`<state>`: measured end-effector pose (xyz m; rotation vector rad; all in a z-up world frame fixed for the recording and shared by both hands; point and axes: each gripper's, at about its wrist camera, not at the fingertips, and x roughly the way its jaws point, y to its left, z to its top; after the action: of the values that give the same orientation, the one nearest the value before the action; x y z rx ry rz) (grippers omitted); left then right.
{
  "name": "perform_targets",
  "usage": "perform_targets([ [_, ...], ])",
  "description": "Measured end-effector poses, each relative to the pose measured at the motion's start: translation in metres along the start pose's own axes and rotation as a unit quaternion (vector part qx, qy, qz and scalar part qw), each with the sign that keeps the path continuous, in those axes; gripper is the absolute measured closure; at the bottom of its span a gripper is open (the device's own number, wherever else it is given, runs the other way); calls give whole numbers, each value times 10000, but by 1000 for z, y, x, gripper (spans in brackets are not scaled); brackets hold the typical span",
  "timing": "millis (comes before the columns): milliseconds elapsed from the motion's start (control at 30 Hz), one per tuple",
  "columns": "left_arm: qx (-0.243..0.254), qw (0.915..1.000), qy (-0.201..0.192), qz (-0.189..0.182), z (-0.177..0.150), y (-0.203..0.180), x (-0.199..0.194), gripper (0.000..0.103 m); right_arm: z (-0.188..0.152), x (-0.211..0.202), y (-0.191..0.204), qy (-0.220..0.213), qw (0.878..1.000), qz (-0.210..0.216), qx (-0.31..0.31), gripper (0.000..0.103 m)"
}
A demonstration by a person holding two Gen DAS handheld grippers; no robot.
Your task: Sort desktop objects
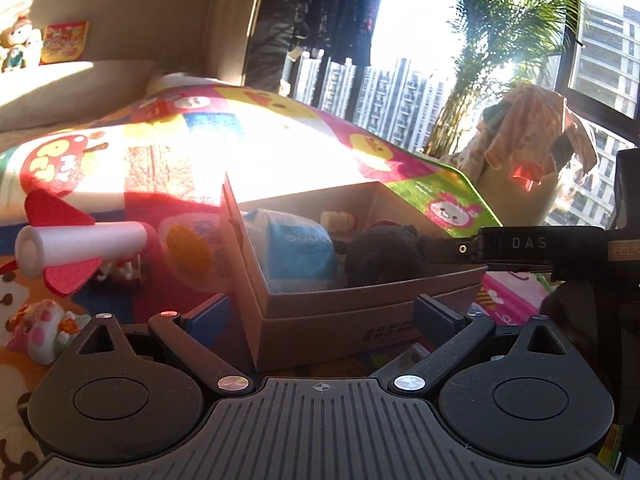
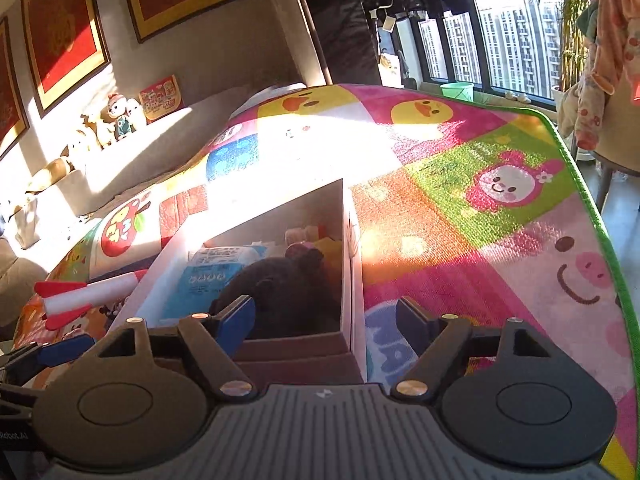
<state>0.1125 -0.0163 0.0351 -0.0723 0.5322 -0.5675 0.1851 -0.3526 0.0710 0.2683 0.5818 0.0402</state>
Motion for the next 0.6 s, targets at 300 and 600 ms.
perform_targets([
  [300, -23, 9997, 84, -224, -11, -3, -2, 3, -3, 23, 23, 250, 9989, 248, -316, 14],
  [600, -108, 9986, 125, 496, -36, -4, -38, 2, -14, 7, 19, -18, 9989, 166, -427, 4],
])
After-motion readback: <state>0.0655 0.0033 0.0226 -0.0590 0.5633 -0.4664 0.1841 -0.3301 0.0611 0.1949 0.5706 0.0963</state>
